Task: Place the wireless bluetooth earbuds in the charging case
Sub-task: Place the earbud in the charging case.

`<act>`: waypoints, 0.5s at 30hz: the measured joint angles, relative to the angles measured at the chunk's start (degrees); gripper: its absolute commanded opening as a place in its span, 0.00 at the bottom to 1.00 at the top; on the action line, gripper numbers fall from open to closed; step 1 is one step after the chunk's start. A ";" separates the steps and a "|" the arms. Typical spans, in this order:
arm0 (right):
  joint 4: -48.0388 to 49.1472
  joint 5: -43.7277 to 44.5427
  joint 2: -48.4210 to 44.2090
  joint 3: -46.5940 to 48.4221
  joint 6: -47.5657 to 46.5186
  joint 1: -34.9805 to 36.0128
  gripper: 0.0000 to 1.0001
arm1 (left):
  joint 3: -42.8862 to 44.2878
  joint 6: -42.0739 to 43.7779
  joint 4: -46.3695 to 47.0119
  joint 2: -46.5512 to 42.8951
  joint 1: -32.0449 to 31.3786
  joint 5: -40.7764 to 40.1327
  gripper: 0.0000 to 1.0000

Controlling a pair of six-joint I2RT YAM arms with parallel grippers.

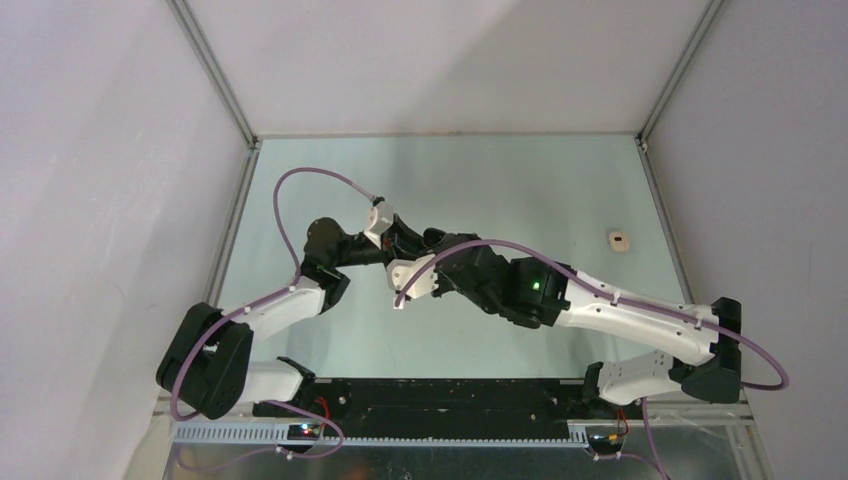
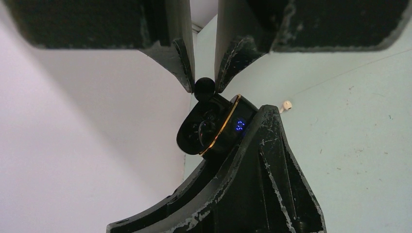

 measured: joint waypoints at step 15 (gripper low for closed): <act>0.15 1.81 0.96 -0.07 -0.68 2.03 0.21 | 0.00 0.00 -0.59 0.02 -0.11 0.37 0.00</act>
